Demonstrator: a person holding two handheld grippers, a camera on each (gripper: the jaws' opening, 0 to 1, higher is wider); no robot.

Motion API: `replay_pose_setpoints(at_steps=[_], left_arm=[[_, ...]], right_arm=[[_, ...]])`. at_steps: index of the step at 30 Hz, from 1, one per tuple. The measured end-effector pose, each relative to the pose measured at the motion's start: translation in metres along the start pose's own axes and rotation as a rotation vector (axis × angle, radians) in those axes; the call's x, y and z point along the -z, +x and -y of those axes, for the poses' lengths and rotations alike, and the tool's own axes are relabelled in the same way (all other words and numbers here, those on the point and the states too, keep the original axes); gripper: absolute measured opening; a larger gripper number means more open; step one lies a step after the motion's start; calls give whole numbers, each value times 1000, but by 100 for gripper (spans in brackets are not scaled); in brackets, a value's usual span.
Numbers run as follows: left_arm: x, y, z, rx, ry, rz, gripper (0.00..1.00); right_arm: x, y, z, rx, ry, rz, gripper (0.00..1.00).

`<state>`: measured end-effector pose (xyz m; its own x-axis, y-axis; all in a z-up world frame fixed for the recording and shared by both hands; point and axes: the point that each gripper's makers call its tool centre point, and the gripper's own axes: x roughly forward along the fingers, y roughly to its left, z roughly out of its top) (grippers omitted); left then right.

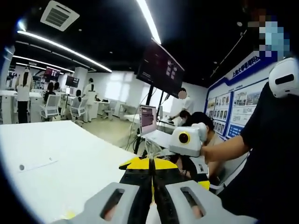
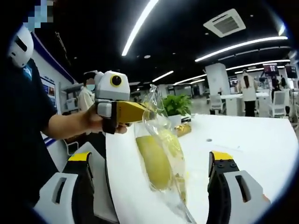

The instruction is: Compare the silicone blocks by pressing each to a similar depth, holding the contact briefly, and releasing to observe deformation and rebound differences across the visible hardness samples.

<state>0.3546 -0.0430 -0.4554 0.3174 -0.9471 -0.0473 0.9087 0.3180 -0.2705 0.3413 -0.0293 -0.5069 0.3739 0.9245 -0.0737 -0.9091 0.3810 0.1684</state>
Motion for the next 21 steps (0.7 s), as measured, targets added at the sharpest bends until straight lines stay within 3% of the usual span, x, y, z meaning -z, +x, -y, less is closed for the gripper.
replay_pose_setpoints(at_steps=[9,21], left_arm=[[13,7,-5,5,-54,-18,0],[22,24,-8,20,-127,-30,0]], right_arm=[[-12,-27,4,82,-42,11,96],[-13,-66,1,166,-100,-11,92]])
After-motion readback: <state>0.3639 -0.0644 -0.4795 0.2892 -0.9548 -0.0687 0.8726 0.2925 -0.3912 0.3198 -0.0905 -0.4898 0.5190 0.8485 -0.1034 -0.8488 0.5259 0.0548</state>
